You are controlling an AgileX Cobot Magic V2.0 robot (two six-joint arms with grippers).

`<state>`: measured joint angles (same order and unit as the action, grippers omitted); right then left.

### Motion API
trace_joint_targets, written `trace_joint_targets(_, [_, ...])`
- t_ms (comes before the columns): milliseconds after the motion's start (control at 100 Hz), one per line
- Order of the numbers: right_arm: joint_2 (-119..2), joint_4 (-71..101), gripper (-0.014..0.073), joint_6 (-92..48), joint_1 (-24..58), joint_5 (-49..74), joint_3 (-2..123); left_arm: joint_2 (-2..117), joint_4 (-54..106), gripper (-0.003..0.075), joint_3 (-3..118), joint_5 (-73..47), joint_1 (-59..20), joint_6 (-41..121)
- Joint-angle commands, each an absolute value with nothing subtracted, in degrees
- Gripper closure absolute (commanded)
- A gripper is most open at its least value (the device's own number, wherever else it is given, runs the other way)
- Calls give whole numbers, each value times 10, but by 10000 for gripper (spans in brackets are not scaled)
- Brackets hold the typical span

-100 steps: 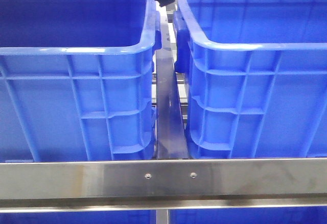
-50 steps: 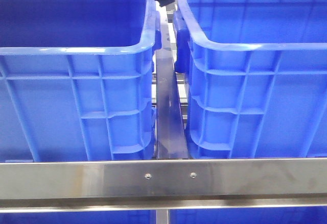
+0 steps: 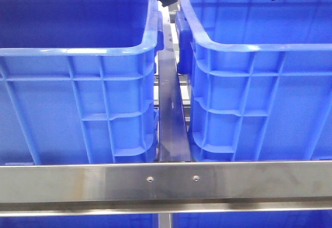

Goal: Pick red and yellow buttons and place in box
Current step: 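Move the right gripper to the left gripper and grasp the red button, then carry the red button with the right gripper over the empty bin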

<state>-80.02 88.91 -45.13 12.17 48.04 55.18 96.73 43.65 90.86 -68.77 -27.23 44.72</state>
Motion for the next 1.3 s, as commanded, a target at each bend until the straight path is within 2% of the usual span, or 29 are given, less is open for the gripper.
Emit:
trace_joint_targets(0, [-785, 924, 193, -462, 122, 502, 571, 939, 479, 625, 924, -677, -276, 446])
trace_joint_targets(120, [-785, 924, 278, -462, 122, 508, 571, 939, 479, 625, 924, -677, -276, 446])
trace_joint_targets(390, [-785, 924, 286, -462, 122, 510, 571, 939, 479, 603, 924, -679, -276, 446])
trace_joint_targets(480, [-785, 924, 286, -462, 122, 510, 571, 939, 479, 511, 924, -678, -276, 446])
trace_joint_targets(650, [-785, 924, 286, -462, 122, 510, 571, 939, 479, 226, 924, -678, -276, 446])
trace_joint_targets(720, [-785, 924, 286, -462, 122, 510, 571, 939, 479, 167, 924, -678, -276, 446])
trace_joint_targets(960, [-784, 924, 286, -462, 107, 511, 571, 939, 479, 163, 924, -683, -276, 446])
trace_joint_targets(1290, [-784, 917, 286, -481, -10, 553, 572, 939, 479, 163, 924, -685, -276, 446])
